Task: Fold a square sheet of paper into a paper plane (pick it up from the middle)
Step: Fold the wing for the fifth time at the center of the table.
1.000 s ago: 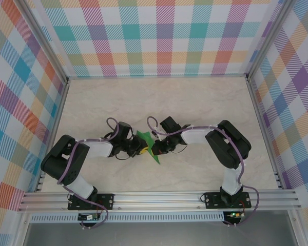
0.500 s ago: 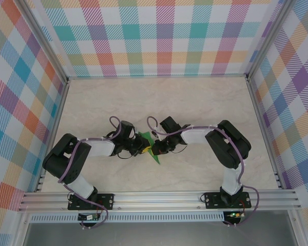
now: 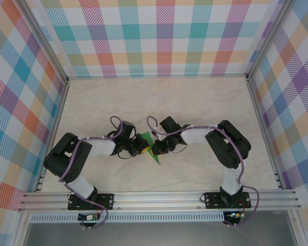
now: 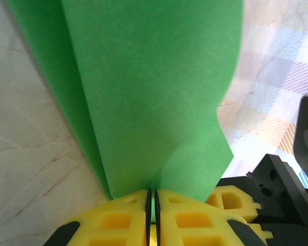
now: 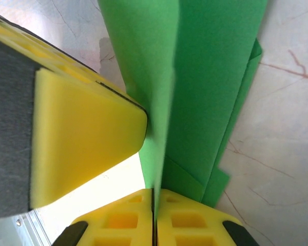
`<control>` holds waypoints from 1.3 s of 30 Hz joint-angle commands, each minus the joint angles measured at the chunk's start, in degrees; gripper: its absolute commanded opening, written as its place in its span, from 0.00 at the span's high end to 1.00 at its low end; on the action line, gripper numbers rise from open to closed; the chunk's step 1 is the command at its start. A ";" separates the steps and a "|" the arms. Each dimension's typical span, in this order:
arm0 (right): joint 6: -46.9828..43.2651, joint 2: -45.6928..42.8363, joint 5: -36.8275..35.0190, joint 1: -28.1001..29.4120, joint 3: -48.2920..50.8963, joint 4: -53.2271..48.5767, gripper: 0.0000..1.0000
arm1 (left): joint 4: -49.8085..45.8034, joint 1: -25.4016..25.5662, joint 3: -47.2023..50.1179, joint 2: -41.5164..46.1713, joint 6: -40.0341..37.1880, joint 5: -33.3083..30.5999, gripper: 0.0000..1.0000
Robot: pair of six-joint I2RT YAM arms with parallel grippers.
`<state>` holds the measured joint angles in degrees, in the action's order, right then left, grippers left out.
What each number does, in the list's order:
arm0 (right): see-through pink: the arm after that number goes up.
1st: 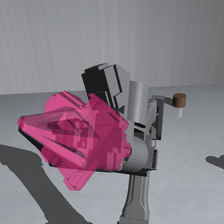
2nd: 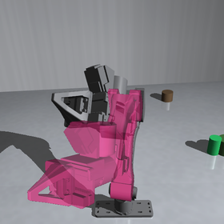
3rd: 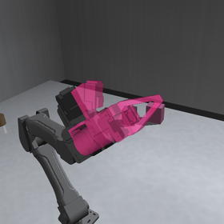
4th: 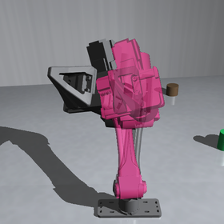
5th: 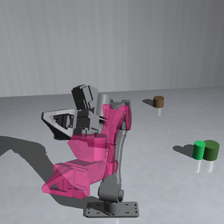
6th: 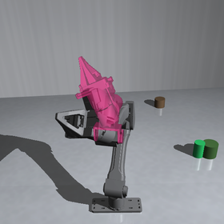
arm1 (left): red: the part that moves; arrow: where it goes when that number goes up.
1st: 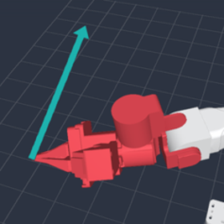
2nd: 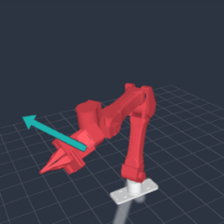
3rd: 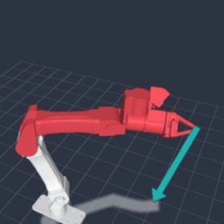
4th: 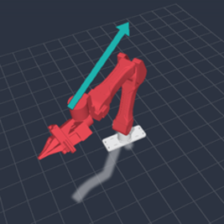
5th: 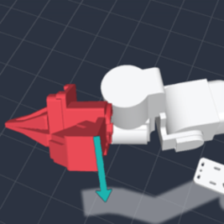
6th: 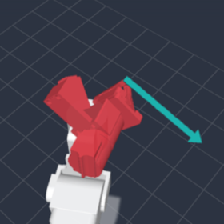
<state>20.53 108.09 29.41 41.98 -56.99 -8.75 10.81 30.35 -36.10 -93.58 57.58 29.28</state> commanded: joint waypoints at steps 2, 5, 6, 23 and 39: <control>-0.23 0.98 0.18 -0.47 -0.75 -2.34 0.92 | -2.95 0.94 -1.43 -1.12 -2.02 -2.24 0.88; -0.35 0.99 0.23 -0.43 -0.66 -2.33 0.92 | -3.50 0.94 -1.74 -1.42 -2.55 -2.55 0.88; -0.33 0.98 0.36 -0.40 -0.60 -2.40 0.92 | -3.63 0.94 -1.87 -1.58 -2.71 -2.60 0.88; -0.59 1.02 -0.35 -0.40 -0.40 -3.25 0.92 | -10.37 0.94 -3.01 -2.49 -7.04 -5.77 0.88; -0.45 0.37 -0.33 -0.40 -0.58 -3.73 0.91 | -12.69 0.94 -4.07 -3.89 -7.69 -7.30 0.88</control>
<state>20.51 108.09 29.19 41.93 -57.01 -9.04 2.92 30.72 -40.34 -95.57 50.92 26.28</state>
